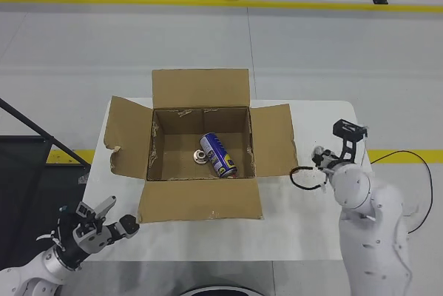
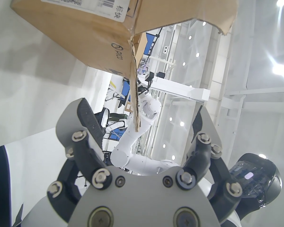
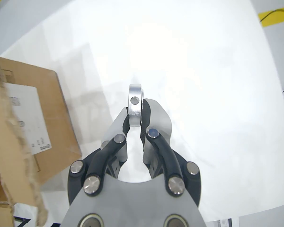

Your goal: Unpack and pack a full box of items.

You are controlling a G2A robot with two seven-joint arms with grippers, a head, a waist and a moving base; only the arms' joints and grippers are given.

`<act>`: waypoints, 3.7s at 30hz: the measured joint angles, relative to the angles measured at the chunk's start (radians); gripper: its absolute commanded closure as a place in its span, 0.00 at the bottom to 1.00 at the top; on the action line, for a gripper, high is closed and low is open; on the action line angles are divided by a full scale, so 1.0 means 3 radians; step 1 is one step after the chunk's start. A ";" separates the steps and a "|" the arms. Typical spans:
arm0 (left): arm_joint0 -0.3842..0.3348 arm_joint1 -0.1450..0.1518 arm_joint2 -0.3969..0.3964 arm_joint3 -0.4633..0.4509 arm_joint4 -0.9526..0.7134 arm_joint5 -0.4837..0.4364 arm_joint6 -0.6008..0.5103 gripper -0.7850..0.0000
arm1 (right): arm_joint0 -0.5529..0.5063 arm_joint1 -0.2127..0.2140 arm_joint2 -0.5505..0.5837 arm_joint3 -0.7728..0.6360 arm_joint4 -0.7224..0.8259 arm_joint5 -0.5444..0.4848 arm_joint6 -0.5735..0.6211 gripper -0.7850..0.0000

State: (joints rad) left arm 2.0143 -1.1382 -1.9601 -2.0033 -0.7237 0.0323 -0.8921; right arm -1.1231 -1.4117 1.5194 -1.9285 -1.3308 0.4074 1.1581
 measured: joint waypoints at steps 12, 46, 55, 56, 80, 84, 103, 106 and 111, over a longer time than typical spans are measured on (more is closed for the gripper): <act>0.0021 -0.0008 -0.0019 0.0036 -0.0124 -0.0032 0.0033 0.00 | 0.0444 -0.0101 -0.0596 -0.0344 0.1072 -0.0174 -0.0705 1.00; 0.0139 -0.0021 -0.0216 0.0073 -0.0309 -0.0051 0.0065 0.00 | 0.2052 -0.0799 -0.2858 0.2986 0.2468 -0.0567 -0.0797 0.98; 0.0139 -0.0021 -0.0216 0.0073 -0.0309 -0.0051 0.0065 0.00 | 0.2136 -0.0873 -0.2911 0.3175 0.2461 -0.0637 -0.0754 0.75; 0.0139 -0.0021 -0.0216 0.0073 -0.0309 -0.0051 0.0065 0.00 | 0.2144 -0.0881 -0.2914 0.3195 0.2461 -0.0647 -0.0749 0.75; 0.0139 -0.0021 -0.0216 0.0073 -0.0309 -0.0051 0.0065 0.00 | 0.2156 -0.0874 -0.2690 0.3092 0.2237 -0.0587 -0.0713 0.71; 0.0139 -0.0021 -0.0216 0.0073 -0.0309 -0.0051 0.0065 0.00 | 0.2103 -0.0840 -0.2609 0.2938 0.2168 -0.0565 -0.0680 0.69; -0.0212 -0.0024 -0.0264 -0.0012 -0.0111 -0.0122 0.0586 0.00 | 0.1369 -0.0532 -0.1872 0.1142 0.1868 -0.0719 -0.0243 0.00; -0.0348 -0.0017 -0.0181 0.0017 0.0098 -0.0158 0.0675 0.00 | 0.1261 -0.0493 -0.1792 0.0852 0.1740 -0.0710 -0.0174 0.00; -0.0544 -0.0016 -0.0017 0.0037 0.0446 -0.0281 0.0892 0.00 | 0.1085 -0.0437 -0.1629 0.0443 0.1604 -0.0677 -0.0092 0.00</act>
State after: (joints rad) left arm 1.8511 -1.1429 -1.9653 -1.9923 -0.5899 -0.0520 -0.6245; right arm -0.7976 -1.5427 1.0308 -1.7958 -0.8495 0.2043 1.1304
